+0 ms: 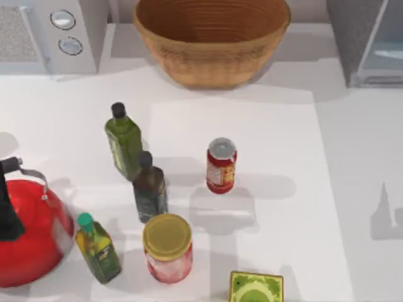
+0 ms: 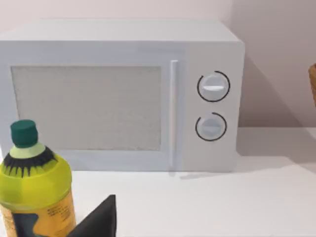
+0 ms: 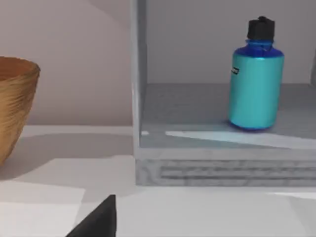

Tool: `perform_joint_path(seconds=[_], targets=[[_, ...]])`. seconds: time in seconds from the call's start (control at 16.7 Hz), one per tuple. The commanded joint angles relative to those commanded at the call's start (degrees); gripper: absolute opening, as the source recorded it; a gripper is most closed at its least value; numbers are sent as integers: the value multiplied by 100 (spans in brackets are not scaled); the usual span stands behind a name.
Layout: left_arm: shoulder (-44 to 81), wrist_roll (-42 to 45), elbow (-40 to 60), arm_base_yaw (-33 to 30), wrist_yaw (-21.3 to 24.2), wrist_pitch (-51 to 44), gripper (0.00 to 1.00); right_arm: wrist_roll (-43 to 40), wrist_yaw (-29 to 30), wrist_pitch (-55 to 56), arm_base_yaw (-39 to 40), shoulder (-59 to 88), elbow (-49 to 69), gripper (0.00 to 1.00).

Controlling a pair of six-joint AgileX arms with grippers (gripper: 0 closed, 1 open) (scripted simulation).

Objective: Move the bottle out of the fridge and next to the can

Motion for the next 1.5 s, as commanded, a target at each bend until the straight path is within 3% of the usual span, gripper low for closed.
perform_joint_path(seconds=[0.3,0.54,1.26,1.5], targets=[[0,0,0,0,0,0,100,6,-36,279,-65,354,251,100],[0,0,0,0,0,0,100,27,-189,1154,-245,1674,1035,100],[0,0,0,0,0,0,100,63,-886,4930,-1021,9524,4409,100],[0,0,0,0,0,0,100,61,-1060,5944,-1239,11469,5315,100]])
